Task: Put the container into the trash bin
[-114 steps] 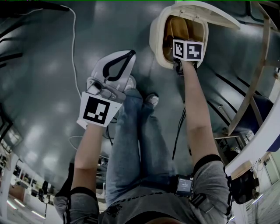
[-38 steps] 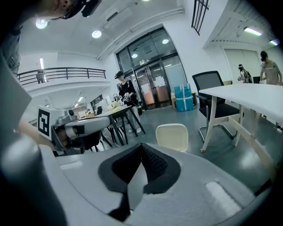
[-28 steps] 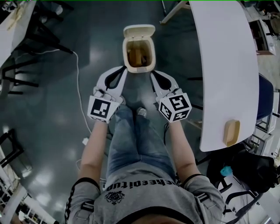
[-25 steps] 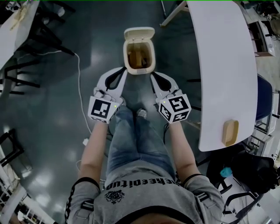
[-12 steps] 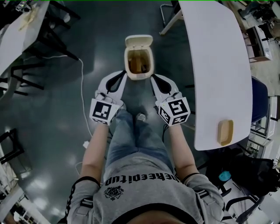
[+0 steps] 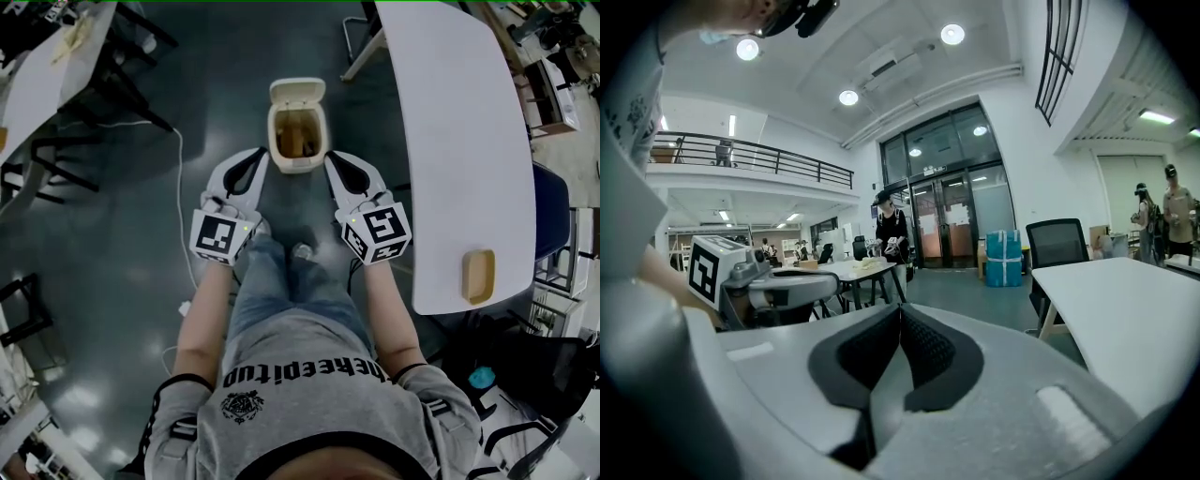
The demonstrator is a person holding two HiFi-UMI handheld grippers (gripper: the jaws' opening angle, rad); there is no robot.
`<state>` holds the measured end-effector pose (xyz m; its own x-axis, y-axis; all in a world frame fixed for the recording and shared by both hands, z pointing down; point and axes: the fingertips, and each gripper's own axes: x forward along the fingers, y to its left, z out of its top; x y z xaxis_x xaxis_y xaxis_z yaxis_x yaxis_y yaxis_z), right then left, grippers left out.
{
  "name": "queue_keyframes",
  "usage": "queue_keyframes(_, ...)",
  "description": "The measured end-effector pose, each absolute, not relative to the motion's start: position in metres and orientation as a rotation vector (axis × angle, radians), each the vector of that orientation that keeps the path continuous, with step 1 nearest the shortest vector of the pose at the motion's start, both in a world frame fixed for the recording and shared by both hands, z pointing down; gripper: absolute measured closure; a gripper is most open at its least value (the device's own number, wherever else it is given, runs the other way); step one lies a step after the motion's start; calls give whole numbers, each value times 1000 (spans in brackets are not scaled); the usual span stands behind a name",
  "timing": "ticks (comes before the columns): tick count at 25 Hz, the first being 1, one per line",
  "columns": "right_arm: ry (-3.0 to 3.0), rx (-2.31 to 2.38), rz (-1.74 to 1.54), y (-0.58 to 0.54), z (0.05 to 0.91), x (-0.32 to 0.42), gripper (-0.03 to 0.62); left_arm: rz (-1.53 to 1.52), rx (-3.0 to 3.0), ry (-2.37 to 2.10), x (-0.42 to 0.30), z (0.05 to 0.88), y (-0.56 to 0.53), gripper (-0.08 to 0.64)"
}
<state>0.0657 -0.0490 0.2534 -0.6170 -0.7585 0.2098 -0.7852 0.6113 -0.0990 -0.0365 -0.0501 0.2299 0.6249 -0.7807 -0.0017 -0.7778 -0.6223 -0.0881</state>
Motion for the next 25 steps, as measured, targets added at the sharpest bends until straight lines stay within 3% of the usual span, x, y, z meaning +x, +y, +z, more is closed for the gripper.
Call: queue_keyframes(25, -2756, 1331, 101, -11, 198, 73, 594, 19, -2697, 1311, -24, 185, -14, 558)
